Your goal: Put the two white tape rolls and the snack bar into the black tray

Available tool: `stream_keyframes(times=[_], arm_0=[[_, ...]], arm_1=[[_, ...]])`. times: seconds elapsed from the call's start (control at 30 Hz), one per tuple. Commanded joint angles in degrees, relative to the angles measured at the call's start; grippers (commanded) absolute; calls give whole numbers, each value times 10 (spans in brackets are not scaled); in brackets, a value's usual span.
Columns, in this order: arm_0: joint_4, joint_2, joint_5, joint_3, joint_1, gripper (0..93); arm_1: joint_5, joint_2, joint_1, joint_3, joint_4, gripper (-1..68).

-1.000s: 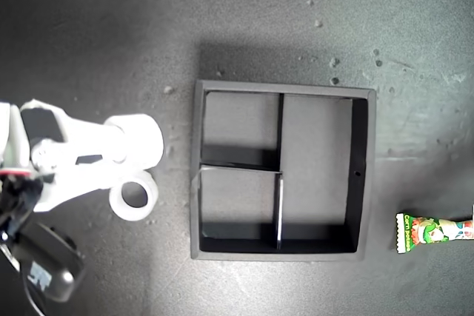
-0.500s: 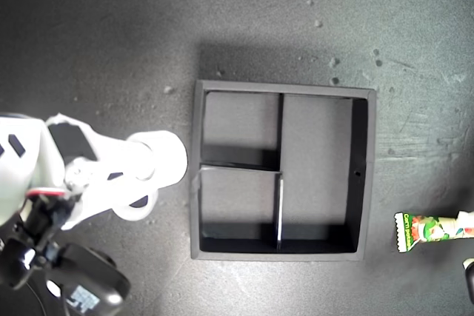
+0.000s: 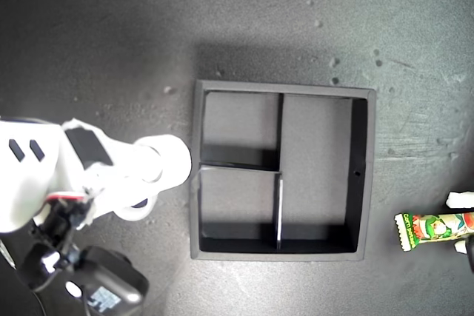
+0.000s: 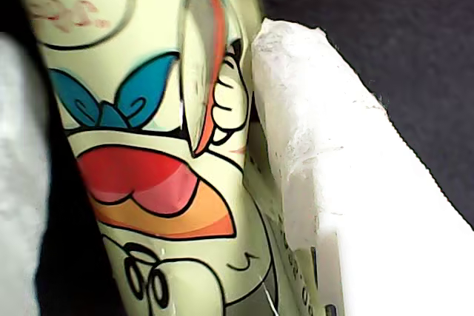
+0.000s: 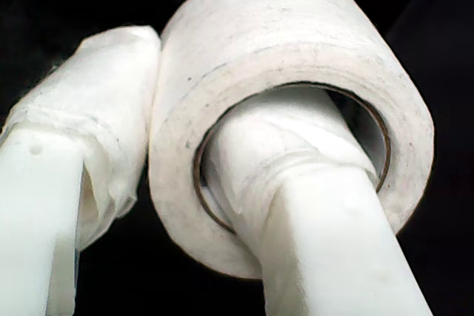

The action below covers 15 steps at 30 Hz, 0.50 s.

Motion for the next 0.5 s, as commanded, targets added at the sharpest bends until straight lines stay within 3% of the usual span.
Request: stream_keyframes(times=[0.0, 0.07, 0.27, 0.47], arm_0=[[0, 0, 4, -26, 4, 1], [0, -1, 4, -26, 6, 1], [0, 14, 3, -25, 14, 1], [0, 17, 4, -34, 14, 1]], arm_1=[[-123, 3, 8, 14, -11, 51], [-127, 3, 13, 18, -11, 1], [-162, 7, 33, -9, 10, -3], [-306, 103, 133, -195, 291, -3]])
